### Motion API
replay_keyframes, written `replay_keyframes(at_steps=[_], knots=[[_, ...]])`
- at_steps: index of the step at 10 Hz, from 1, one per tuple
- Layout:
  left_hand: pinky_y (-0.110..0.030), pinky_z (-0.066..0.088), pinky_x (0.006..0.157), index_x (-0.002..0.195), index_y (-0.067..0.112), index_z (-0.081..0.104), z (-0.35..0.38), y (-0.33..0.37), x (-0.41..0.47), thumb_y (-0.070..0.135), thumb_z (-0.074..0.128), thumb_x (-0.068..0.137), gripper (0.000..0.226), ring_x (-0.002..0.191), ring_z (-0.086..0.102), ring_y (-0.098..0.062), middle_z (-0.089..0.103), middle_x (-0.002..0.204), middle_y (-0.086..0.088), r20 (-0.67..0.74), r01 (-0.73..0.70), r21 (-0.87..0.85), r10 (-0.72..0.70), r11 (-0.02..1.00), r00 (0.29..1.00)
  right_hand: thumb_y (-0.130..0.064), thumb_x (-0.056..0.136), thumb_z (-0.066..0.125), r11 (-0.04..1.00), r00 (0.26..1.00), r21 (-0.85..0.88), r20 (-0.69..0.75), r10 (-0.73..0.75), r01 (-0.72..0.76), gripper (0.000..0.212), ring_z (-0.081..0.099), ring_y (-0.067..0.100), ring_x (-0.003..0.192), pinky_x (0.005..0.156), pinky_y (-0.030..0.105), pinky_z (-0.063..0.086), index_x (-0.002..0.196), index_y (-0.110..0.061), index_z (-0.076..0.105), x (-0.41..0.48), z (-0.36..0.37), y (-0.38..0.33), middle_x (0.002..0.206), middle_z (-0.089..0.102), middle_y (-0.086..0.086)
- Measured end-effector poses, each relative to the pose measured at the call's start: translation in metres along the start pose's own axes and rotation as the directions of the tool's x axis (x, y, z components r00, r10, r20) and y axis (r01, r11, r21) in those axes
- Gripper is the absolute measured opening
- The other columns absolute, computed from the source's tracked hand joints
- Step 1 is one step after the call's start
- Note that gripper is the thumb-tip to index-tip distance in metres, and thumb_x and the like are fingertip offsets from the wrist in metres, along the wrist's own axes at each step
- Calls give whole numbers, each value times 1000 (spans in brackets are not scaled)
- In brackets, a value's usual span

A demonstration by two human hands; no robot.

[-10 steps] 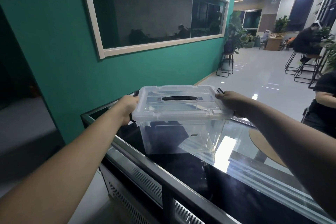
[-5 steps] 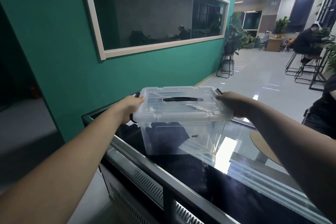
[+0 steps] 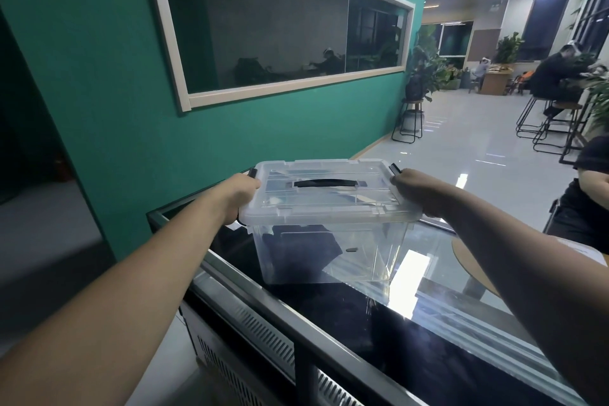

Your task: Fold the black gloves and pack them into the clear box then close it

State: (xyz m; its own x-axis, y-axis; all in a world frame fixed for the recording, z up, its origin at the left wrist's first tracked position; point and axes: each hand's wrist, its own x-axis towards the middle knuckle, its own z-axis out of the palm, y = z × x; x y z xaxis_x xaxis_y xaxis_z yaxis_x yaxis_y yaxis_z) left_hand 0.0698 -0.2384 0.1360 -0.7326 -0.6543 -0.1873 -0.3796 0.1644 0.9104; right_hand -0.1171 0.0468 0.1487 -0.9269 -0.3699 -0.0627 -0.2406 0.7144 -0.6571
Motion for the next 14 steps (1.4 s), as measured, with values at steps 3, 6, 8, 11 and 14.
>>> replay_keyframes(at_steps=[3,6,8,11,14], knots=[[-42,48,92,132,3,58,5,-4,9,26,37,112,37,109,60,-34,61,127,-16,-55,-20,192,31,981,998,-14,108,35,1000,998,-11,-57,-25,24,37,53,30,89,71,30,35,131,4,57,3,6,2,117,59,23],[-56,21,132,173,22,17,13,6,-9,63,28,111,75,165,19,-36,12,180,-6,-23,-164,684,246,711,969,-7,110,33,977,986,-199,-129,-104,77,34,56,46,121,94,41,47,133,11,52,-1,13,6,137,53,33],[-51,5,134,173,33,19,8,10,-1,74,25,107,78,170,-4,-21,3,183,2,162,-292,818,289,495,943,-59,107,29,872,964,-419,32,-264,253,68,33,43,151,118,51,38,163,-21,31,1,9,6,171,26,21],[-42,0,135,174,34,10,14,18,10,76,20,105,81,169,1,-15,5,183,3,280,-369,843,266,392,922,-81,98,12,667,868,-558,279,-410,494,80,13,28,164,132,47,8,168,-41,11,19,11,-7,179,10,4],[-45,15,136,172,33,21,-2,68,12,77,41,102,85,167,16,-17,13,182,6,421,-395,783,58,480,905,-83,97,22,686,851,-532,454,-265,497,84,16,31,163,130,49,17,168,-39,13,16,-21,-39,179,6,4]])
